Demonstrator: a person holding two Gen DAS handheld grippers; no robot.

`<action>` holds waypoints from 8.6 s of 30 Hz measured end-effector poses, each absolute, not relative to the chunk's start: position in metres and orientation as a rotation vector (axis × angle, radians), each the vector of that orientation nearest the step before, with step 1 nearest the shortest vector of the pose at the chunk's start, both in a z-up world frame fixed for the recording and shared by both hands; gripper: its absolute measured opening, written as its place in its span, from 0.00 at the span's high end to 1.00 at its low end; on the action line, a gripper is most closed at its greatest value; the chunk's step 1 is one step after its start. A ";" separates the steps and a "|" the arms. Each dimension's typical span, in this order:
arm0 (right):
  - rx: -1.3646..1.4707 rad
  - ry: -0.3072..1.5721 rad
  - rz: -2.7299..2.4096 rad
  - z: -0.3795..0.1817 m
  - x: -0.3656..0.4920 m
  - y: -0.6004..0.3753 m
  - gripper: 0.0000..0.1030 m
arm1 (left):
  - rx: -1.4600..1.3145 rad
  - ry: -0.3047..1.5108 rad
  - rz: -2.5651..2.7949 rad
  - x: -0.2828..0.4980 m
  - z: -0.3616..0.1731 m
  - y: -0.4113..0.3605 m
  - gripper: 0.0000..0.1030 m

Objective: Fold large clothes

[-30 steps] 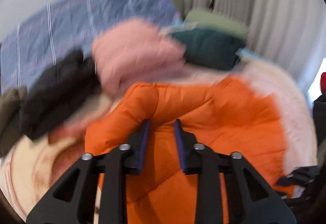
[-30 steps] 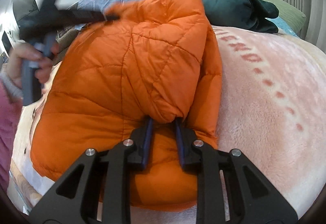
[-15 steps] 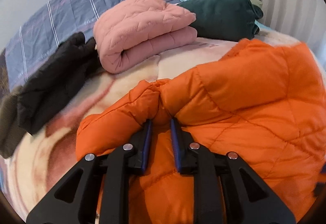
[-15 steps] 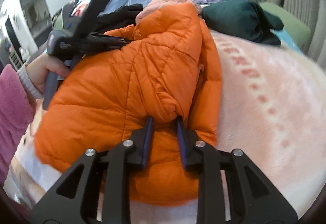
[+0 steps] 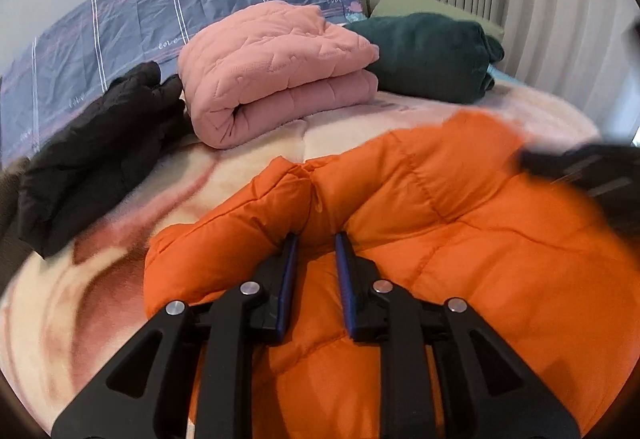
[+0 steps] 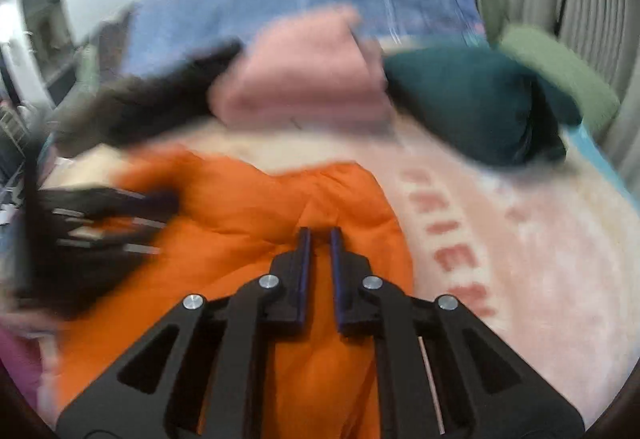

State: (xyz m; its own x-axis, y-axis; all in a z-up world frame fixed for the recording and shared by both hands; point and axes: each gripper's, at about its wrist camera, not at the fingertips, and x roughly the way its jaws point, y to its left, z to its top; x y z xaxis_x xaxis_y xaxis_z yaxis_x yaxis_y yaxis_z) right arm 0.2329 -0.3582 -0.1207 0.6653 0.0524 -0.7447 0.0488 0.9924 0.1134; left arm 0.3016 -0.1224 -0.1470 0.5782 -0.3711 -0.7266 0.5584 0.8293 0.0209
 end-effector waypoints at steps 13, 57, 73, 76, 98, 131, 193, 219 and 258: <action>0.155 0.878 -0.019 -0.155 0.250 -0.358 0.95 | 0.192 0.743 -0.568 0.311 -0.164 -0.120 0.78; 0.075 0.872 -0.039 -0.145 0.246 -0.357 0.91 | 0.369 0.732 -0.681 0.204 -0.144 -0.123 0.60; 0.064 0.872 -0.036 -0.144 0.248 -0.358 0.91 | 0.380 0.731 -0.674 0.204 -0.146 -0.125 0.60; 0.060 0.872 -0.039 -0.145 0.248 -0.357 0.91 | 0.381 0.732 -0.674 0.204 -0.146 -0.125 0.59; 0.011 0.879 -0.046 -0.145 0.250 -0.352 0.91 | 0.385 0.730 -0.669 0.204 -0.146 -0.124 0.59; -0.001 0.877 -0.040 -0.146 0.251 -0.350 0.91 | 0.401 0.721 -0.649 0.205 -0.147 -0.119 0.59; 1.031 0.942 0.087 -0.159 0.030 -0.390 0.10 | 0.426 0.713 -0.637 0.201 -0.142 -0.125 0.58; 0.965 0.854 0.033 -0.174 0.057 -0.382 0.58 | 0.293 0.659 -0.567 0.213 -0.103 -0.100 0.15; 0.436 0.426 0.336 0.018 0.253 -0.222 0.76 | -0.003 0.472 -0.386 0.397 0.092 0.012 0.47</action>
